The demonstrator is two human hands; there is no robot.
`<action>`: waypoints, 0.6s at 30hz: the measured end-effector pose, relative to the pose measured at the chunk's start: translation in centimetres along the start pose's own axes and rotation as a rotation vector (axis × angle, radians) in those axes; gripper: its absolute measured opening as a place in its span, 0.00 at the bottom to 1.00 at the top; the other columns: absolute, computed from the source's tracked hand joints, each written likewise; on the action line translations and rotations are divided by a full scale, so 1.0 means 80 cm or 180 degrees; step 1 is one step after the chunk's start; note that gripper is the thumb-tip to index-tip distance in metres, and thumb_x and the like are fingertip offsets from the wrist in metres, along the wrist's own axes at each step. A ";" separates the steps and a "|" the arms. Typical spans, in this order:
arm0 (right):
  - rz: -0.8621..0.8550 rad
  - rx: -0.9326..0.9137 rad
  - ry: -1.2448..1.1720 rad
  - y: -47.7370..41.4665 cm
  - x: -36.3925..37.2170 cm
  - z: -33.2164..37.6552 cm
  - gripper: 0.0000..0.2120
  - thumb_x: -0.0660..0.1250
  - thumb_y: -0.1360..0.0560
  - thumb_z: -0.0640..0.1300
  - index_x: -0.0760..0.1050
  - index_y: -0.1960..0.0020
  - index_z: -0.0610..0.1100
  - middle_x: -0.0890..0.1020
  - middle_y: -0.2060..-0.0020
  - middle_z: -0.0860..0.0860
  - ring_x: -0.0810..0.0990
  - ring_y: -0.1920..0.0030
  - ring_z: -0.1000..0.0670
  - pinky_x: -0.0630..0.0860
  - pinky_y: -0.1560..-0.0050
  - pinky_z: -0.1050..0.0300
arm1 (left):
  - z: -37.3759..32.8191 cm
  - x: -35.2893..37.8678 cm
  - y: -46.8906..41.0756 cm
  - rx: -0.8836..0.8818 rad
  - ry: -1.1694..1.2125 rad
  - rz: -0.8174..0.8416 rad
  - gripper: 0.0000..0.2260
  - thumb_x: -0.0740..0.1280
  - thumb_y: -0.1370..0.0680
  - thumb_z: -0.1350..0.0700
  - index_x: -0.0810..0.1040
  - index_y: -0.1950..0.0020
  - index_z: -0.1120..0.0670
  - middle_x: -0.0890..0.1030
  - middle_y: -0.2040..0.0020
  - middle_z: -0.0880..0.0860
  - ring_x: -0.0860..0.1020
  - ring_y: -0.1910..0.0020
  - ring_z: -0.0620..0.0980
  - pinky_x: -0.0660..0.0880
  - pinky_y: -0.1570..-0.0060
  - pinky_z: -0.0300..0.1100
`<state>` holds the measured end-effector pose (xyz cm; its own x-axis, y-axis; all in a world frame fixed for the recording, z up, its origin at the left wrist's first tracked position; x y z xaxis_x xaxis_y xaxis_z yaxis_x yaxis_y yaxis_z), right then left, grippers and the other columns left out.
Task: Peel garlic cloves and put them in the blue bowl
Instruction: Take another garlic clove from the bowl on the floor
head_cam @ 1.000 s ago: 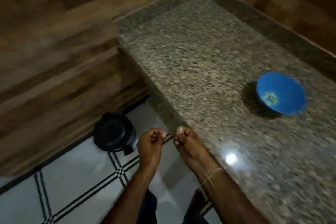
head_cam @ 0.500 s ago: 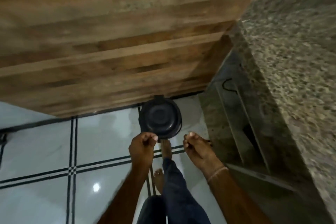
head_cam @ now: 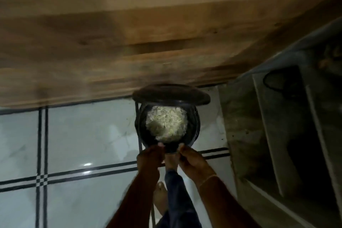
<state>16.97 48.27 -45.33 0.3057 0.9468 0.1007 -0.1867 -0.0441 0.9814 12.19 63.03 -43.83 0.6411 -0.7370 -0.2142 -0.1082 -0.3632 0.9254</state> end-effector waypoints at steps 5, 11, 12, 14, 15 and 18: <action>-0.0094 0.0045 0.0013 -0.095 0.029 0.022 0.07 0.59 0.15 0.34 0.75 0.42 0.37 0.79 0.50 0.42 0.80 0.54 0.46 0.81 0.42 0.49 | -0.026 0.066 -0.077 -0.0051 0.0717 0.0294 0.16 0.62 0.15 0.64 0.73 0.27 0.61 0.76 0.30 0.59 0.79 0.45 0.55 0.81 0.47 0.45; 0.0207 -0.0292 0.0995 -0.037 0.078 0.023 0.24 0.59 0.14 0.52 0.69 0.24 0.40 0.75 0.27 0.42 0.73 0.26 0.39 0.69 0.26 0.44 | -0.022 0.108 -0.020 -0.0129 0.0241 0.0950 0.22 0.57 0.13 0.45 0.70 0.23 0.55 0.74 0.28 0.62 0.72 0.29 0.61 0.70 0.30 0.52; 0.0190 -0.0386 0.1151 -0.018 0.072 0.024 0.23 0.59 0.14 0.52 0.69 0.24 0.40 0.73 0.26 0.43 0.71 0.25 0.40 0.67 0.25 0.45 | -0.026 0.106 0.002 -0.0245 0.0317 0.1098 0.22 0.57 0.14 0.45 0.72 0.25 0.56 0.76 0.31 0.62 0.72 0.28 0.61 0.68 0.28 0.53; 0.0284 -0.0317 0.0950 0.022 0.058 0.031 0.19 0.59 0.14 0.51 0.76 0.30 0.41 0.76 0.29 0.40 0.72 0.26 0.38 0.69 0.26 0.45 | -0.037 0.104 0.051 -0.0182 0.0087 0.1179 0.19 0.60 0.15 0.45 0.75 0.28 0.54 0.78 0.32 0.60 0.74 0.30 0.60 0.69 0.31 0.52; 0.0354 -0.0268 0.0761 0.048 0.049 0.035 0.18 0.60 0.14 0.52 0.80 0.35 0.43 0.80 0.33 0.39 0.76 0.30 0.38 0.73 0.29 0.45 | -0.037 0.098 0.078 -0.0028 -0.0261 0.1041 0.18 0.61 0.15 0.47 0.75 0.28 0.53 0.77 0.30 0.59 0.75 0.30 0.59 0.70 0.33 0.50; 0.0603 -0.0707 0.0293 0.167 0.018 0.065 0.17 0.60 0.15 0.52 0.79 0.33 0.45 0.84 0.42 0.49 0.84 0.43 0.52 0.81 0.46 0.57 | -0.051 0.077 0.172 0.0962 -0.1182 0.0630 0.21 0.63 0.14 0.55 0.68 0.21 0.54 0.76 0.30 0.56 0.79 0.40 0.54 0.74 0.50 0.33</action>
<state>19.77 47.39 -31.25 0.1619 0.9538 0.2532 -0.4350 -0.1613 0.8859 17.75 55.81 -31.14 0.2790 -0.9410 -0.1916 -0.4499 -0.3043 0.8396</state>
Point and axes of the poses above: each hand's wrist, its own y-axis away from the middle knuckle, its own x-axis out of the palm, z = x × y, the point moved 5 cm from there along -y, towards the middle knuckle
